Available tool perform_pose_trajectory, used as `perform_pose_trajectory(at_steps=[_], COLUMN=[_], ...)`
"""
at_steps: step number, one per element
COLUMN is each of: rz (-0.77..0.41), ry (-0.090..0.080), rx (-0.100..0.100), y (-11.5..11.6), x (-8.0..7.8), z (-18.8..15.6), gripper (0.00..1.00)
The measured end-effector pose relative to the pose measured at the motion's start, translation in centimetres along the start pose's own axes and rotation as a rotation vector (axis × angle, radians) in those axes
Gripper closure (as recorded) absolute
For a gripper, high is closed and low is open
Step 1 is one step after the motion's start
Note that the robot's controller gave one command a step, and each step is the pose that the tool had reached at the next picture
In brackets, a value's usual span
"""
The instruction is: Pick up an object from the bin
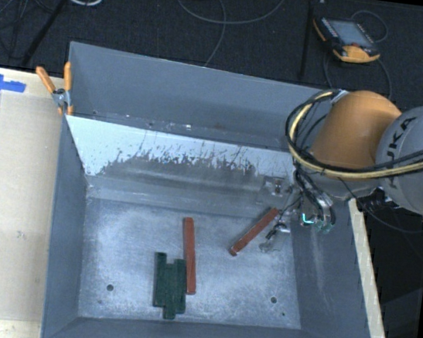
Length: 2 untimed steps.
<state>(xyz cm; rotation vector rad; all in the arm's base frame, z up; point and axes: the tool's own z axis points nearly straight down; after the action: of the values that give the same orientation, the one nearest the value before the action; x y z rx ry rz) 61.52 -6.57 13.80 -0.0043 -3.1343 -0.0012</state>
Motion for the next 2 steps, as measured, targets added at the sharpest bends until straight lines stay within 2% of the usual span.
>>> perform_pose_trajectory(at_steps=[1,2], rz=[-0.290,-0.291], ry=[-0.001,-0.006], rx=[0.000,0.000], y=[-0.77,-0.72], x=[2.33,2.18], z=[7.07,6.88], gripper=[0.00,1.00])
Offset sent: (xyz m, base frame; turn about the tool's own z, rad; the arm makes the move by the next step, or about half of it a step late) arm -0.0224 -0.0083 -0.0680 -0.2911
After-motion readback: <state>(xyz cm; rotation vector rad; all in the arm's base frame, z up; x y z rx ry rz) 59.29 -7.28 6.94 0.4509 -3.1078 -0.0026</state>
